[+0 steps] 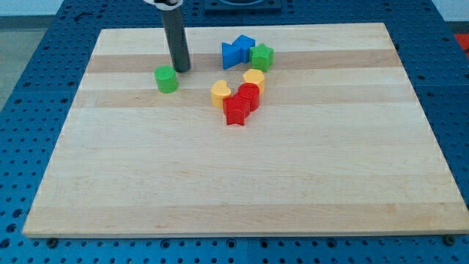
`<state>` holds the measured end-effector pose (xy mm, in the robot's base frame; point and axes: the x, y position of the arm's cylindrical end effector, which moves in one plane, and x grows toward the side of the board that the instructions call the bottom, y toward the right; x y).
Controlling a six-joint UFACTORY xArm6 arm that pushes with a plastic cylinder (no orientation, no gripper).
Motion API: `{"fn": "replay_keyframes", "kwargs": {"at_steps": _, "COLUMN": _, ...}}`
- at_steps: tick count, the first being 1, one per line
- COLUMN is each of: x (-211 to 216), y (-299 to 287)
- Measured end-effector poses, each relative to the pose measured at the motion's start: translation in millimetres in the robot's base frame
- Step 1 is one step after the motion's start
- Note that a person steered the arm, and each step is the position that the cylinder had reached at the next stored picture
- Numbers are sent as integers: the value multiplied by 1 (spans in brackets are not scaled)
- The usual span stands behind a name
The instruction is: Move green circle closer to the blue triangle
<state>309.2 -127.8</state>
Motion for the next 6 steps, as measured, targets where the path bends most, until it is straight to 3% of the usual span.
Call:
{"fn": "replay_keyframes", "kwargs": {"at_steps": 2, "x": 16, "y": -83}}
{"fn": "replay_keyframes", "kwargs": {"at_steps": 3, "x": 43, "y": -93}}
{"fn": "replay_keyframes", "kwargs": {"at_steps": 5, "x": 43, "y": -3}}
{"fn": "replay_keyframes", "kwargs": {"at_steps": 6, "x": 19, "y": 35}}
